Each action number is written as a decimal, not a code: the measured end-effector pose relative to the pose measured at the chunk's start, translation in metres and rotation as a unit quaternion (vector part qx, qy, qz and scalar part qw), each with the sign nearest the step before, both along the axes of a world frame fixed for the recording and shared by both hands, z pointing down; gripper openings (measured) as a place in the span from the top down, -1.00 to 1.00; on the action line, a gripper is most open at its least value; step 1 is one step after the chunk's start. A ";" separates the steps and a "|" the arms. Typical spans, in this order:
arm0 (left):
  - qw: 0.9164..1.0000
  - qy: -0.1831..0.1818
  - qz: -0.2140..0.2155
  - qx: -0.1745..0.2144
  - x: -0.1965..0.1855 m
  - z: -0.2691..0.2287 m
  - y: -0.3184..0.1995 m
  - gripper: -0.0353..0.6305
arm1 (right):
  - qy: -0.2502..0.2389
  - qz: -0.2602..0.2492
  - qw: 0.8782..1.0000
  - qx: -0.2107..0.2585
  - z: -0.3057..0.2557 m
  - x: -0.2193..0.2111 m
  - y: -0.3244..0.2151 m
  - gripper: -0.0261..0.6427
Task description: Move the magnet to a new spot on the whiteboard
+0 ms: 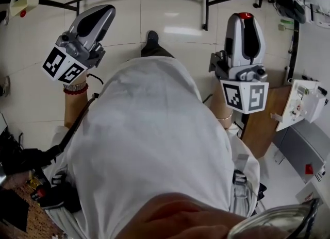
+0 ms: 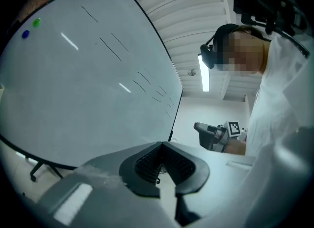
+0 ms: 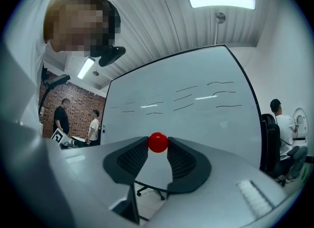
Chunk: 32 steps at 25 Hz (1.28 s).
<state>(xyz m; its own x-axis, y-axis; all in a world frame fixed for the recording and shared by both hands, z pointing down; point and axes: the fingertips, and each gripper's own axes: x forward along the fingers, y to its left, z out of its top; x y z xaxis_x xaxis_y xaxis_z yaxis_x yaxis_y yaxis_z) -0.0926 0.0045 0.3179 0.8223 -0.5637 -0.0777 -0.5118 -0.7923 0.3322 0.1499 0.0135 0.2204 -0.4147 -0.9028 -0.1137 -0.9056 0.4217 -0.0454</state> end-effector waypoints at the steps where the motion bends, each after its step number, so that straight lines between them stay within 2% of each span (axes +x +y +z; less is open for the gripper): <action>1: 1.000 0.000 -0.001 0.007 0.009 -0.008 -0.013 0.88 | -0.002 0.001 1.000 0.002 -0.002 0.010 -0.013 0.55; 3: 1.000 -0.006 -0.008 0.023 0.023 -0.018 -0.030 0.88 | -0.008 -0.001 1.000 0.004 -0.004 0.024 -0.032 0.55; 4: 0.999 -0.023 -0.011 0.035 0.030 -0.021 -0.035 0.88 | -0.009 -0.005 1.000 0.004 -0.004 0.027 -0.038 0.55; 6: 0.992 -0.099 -0.016 0.078 0.047 -0.021 -0.044 0.88 | -0.006 -0.013 1.000 0.002 -0.002 0.030 -0.050 0.55; 8: 0.974 -0.193 -0.018 0.119 0.070 -0.011 -0.058 0.88 | -0.003 -0.020 1.000 -0.006 0.006 0.036 -0.066 0.55; 9: 0.968 -0.219 -0.016 0.123 0.080 -0.002 -0.066 0.88 | -0.003 -0.020 1.000 -0.011 0.012 0.042 -0.075 0.55; 10: 0.969 -0.220 -0.015 0.115 0.089 0.004 -0.075 0.88 | -0.004 -0.019 1.000 -0.015 0.018 0.047 -0.085 0.55; 12: 0.980 -0.179 -0.014 0.087 0.098 0.005 -0.089 0.88 | -0.008 -0.015 1.000 -0.025 0.024 0.053 -0.105 0.55; 14: 0.986 -0.152 -0.014 0.073 0.098 -0.007 -0.097 0.88 | -0.013 -0.012 0.999 -0.030 0.018 0.055 -0.117 0.55; 16: 0.984 -0.153 -0.016 0.084 0.096 -0.023 -0.103 0.88 | -0.009 -0.011 1.000 -0.028 0.011 0.053 -0.127 0.55; 19: 0.977 -0.178 -0.002 0.113 0.090 -0.026 -0.129 0.88 | -0.003 -0.005 1.000 -0.023 0.011 0.044 -0.161 0.55; 21: 0.974 -0.181 0.029 0.130 0.094 -0.025 -0.149 0.88 | -0.002 -0.003 1.000 -0.017 0.010 0.033 -0.187 0.55; 23: 0.971 -0.172 0.079 0.147 0.105 -0.030 -0.160 0.88 | 0.005 -0.001 1.000 -0.007 0.003 0.022 -0.207 0.55; 25: 0.960 -0.180 0.138 0.166 0.117 -0.031 -0.164 0.88 | 0.015 0.005 1.000 0.001 -0.007 0.011 -0.228 0.55; 28: 0.929 -0.229 0.215 0.195 0.119 -0.020 -0.171 0.88 | 0.022 0.024 0.999 0.004 -0.016 -0.008 -0.261 0.55; 29: 0.922 -0.234 0.233 0.204 0.120 -0.020 -0.173 0.88 | 0.025 0.033 0.999 0.004 -0.018 -0.012 -0.269 0.55; 32: 0.910 -0.222 0.275 0.216 0.133 -0.030 -0.175 0.88 | 0.036 0.061 0.997 0.009 -0.028 -0.007 -0.282 0.55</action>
<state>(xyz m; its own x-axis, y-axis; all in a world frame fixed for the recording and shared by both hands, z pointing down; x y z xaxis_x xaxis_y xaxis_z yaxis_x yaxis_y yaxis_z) 0.0400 -0.1702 0.2880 0.9753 -0.0535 0.2144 -0.0067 -0.9770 -0.2132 0.1427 -0.2689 0.1921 -0.3099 -0.9451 -0.1039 -0.9508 0.3086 0.0286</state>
